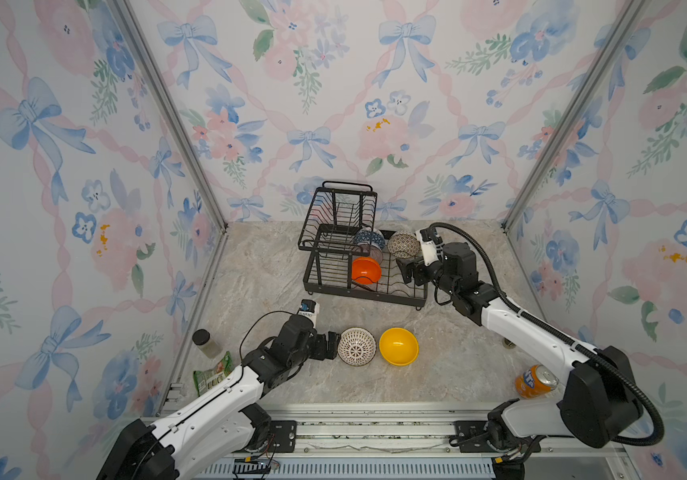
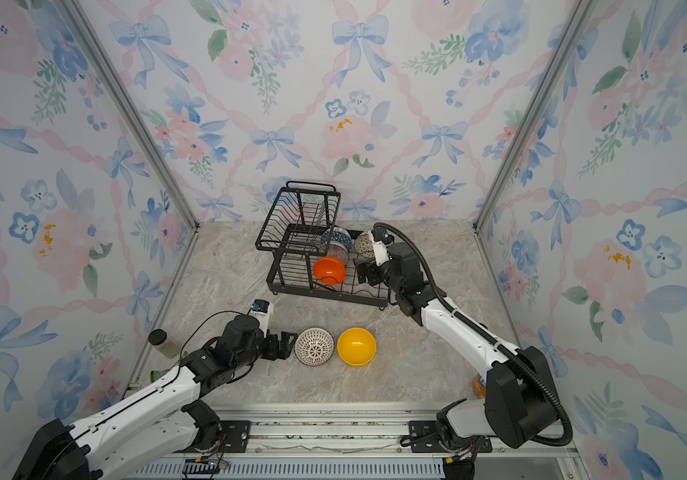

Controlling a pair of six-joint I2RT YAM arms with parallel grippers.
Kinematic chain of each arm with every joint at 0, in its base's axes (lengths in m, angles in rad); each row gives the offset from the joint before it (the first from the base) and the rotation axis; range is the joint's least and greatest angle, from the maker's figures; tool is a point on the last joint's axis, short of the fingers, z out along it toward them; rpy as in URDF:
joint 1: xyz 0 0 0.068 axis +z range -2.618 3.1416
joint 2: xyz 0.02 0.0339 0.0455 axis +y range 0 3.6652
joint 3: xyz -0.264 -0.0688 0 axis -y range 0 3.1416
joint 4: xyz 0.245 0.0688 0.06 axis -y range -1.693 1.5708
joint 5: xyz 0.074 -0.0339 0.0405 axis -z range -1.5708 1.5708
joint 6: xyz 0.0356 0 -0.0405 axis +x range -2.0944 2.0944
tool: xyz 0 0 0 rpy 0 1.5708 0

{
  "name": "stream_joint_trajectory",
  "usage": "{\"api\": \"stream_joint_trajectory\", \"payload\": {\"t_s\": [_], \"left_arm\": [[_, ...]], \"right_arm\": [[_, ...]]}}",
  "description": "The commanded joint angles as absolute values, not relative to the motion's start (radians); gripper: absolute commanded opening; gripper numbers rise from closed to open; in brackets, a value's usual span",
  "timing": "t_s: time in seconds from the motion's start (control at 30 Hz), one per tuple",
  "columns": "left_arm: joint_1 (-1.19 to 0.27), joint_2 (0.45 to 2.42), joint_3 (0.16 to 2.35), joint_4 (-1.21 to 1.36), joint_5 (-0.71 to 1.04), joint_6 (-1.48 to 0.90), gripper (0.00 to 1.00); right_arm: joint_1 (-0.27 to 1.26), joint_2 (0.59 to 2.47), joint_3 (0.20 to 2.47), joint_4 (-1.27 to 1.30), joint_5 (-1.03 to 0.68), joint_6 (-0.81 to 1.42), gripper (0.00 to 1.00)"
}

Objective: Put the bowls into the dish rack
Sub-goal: 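Open the right gripper and withdraw it while left gripper moves to maroon-patterned bowl, then grasp the maroon-patterned white bowl rim with the left gripper and lift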

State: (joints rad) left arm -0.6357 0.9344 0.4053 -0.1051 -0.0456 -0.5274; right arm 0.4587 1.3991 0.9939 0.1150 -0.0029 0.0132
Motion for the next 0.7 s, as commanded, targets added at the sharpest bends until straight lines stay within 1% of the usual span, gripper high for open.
{"api": "stream_joint_trajectory", "payload": {"t_s": [0.0, 0.1, 0.33, 0.67], "left_arm": [[-0.643, 0.995, 0.396, -0.027, -0.023, -0.549, 0.98], [-0.645, 1.048, 0.413, -0.004, -0.016, -0.534, 0.98], [-0.646, 1.146, 0.443, 0.072, 0.019, -0.542, 0.98], [-0.690, 1.261, 0.483, 0.075, 0.017, -0.563, 0.97]], "right_arm": [[0.454, 1.417, 0.976, 0.115, -0.036, 0.057, 0.97], [0.454, 1.411, 0.968, 0.106, -0.003, 0.060, 0.97], [0.450, 1.407, 0.984, 0.060, 0.008, 0.044, 0.97], [0.451, 1.396, 0.974, 0.042, 0.011, 0.049, 0.97]]}}
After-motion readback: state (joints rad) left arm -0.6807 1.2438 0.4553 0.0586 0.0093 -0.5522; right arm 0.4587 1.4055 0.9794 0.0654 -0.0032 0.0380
